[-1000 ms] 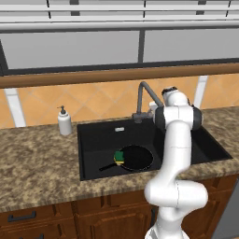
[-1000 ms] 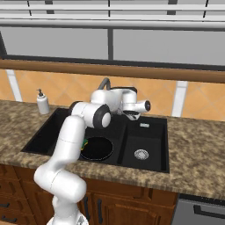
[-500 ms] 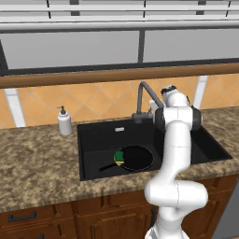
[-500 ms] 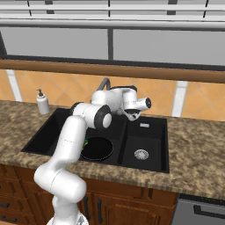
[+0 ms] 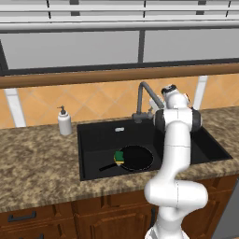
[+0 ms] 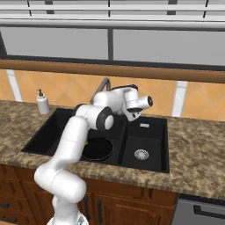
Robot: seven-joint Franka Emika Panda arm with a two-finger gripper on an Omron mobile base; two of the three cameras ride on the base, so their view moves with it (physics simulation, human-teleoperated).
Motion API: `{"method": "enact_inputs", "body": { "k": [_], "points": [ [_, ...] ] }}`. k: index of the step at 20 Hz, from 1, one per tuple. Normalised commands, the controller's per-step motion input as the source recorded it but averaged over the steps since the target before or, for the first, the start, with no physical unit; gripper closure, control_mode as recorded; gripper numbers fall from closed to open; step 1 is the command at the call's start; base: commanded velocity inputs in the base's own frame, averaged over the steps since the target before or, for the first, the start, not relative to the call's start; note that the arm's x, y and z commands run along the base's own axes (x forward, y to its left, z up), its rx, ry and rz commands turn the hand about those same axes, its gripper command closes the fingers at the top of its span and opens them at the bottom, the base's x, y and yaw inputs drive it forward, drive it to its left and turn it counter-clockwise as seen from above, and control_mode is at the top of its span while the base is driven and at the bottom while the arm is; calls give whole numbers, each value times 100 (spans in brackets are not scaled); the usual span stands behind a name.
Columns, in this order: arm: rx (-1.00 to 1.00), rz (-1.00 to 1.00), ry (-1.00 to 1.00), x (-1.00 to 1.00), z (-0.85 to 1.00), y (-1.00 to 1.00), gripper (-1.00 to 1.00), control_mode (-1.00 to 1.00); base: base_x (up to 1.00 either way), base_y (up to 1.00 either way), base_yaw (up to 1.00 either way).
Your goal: Pick the pan and sponge and place them into the sink. Then turn on the water.
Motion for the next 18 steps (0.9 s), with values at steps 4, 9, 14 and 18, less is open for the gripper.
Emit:
{"method": "enact_inputs", "body": {
  "k": [4,9,14,18],
  "points": [
    [18,-15,19,0,-60,0,100,-100,0,0,0],
    [15,-16,18,0,-60,0,100,-100,0,0,0],
    [6,-8,8,0,-45,0,100,-100,0,0,0],
    [0,0,0,0,-1,0,100,-100,0,0,0]
  ]
}}
